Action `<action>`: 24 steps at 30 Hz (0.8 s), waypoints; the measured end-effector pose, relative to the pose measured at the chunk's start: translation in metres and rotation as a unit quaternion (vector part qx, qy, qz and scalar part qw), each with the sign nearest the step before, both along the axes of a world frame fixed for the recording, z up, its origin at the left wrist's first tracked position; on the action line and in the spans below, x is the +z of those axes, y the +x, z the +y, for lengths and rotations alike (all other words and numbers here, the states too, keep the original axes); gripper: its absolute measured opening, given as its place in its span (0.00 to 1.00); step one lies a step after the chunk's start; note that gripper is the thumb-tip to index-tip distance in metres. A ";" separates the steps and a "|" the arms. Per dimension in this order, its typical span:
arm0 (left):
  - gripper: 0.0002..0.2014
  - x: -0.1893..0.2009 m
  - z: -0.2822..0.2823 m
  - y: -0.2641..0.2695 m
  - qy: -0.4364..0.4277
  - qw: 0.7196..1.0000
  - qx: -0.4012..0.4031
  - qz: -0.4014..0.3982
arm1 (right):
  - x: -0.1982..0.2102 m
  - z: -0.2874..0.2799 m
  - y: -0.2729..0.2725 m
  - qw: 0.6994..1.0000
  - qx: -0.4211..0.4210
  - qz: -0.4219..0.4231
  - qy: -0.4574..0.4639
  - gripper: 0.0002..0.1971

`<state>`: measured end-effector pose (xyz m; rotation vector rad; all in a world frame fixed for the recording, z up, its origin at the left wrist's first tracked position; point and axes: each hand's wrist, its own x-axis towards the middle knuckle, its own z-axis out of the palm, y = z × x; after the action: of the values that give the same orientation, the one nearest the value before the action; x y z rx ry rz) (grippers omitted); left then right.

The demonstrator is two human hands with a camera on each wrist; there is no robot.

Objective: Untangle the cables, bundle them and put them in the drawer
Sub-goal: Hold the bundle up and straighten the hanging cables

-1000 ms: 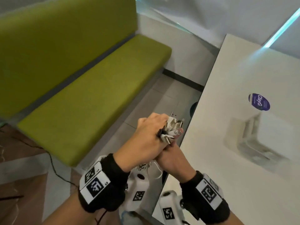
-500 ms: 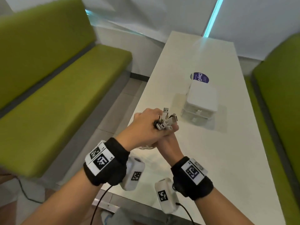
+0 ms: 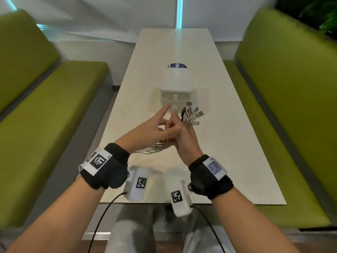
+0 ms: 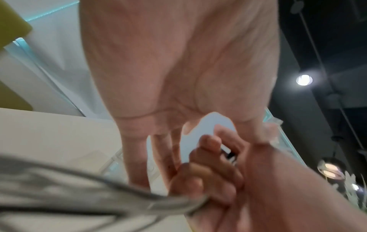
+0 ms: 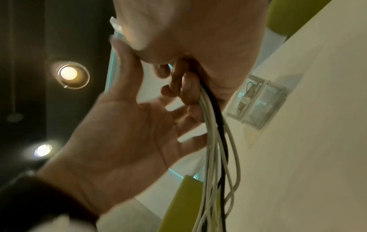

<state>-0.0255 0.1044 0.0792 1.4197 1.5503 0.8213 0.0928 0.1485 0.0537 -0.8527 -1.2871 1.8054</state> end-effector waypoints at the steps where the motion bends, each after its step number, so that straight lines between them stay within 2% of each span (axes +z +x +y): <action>1: 0.38 -0.006 -0.001 0.003 0.004 1.000 0.013 0.009 | 0.000 0.003 0.000 0.999 -0.024 0.002 -0.032 0.24; 3: 0.26 -0.019 -0.003 0.014 0.028 0.999 0.027 0.014 | -0.007 0.005 0.000 0.995 -0.071 -0.009 -0.068 0.25; 4: 0.22 -0.024 -0.003 0.017 0.041 0.998 0.028 0.023 | -0.010 0.005 0.000 0.994 -0.088 -0.026 -0.058 0.25; 8: 0.29 -0.039 0.002 0.019 0.064 0.990 -0.001 0.124 | -0.010 0.002 0.002 0.991 -0.127 -0.053 -0.003 0.30; 11: 0.24 -0.055 0.004 0.019 0.085 0.973 -0.018 0.215 | -0.013 0.010 0.006 0.987 -0.148 -0.060 0.014 0.27; 14: 0.22 -0.068 0.014 0.016 0.119 0.945 -0.026 0.303 | -0.016 0.015 0.007 0.990 -0.115 0.047 -0.071 0.25; 17: 0.23 -0.076 0.023 0.012 0.105 0.935 -0.043 0.337 | -0.015 0.018 0.015 0.964 -0.128 0.162 -0.169 0.26; 20: 0.29 -0.085 0.023 0.010 0.093 0.936 -0.065 0.334 | -0.021 0.024 0.021 0.956 -0.125 0.185 -0.190 0.30; 24: 0.30 -0.092 0.017 -0.009 0.048 0.925 -0.066 0.372 | -0.028 0.039 0.035 0.956 -0.104 0.210 -0.178 0.30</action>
<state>-0.0344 0.1217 -0.0128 2.0284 1.9435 0.2690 0.1283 0.1874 0.0258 -0.7054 -0.5907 1.9413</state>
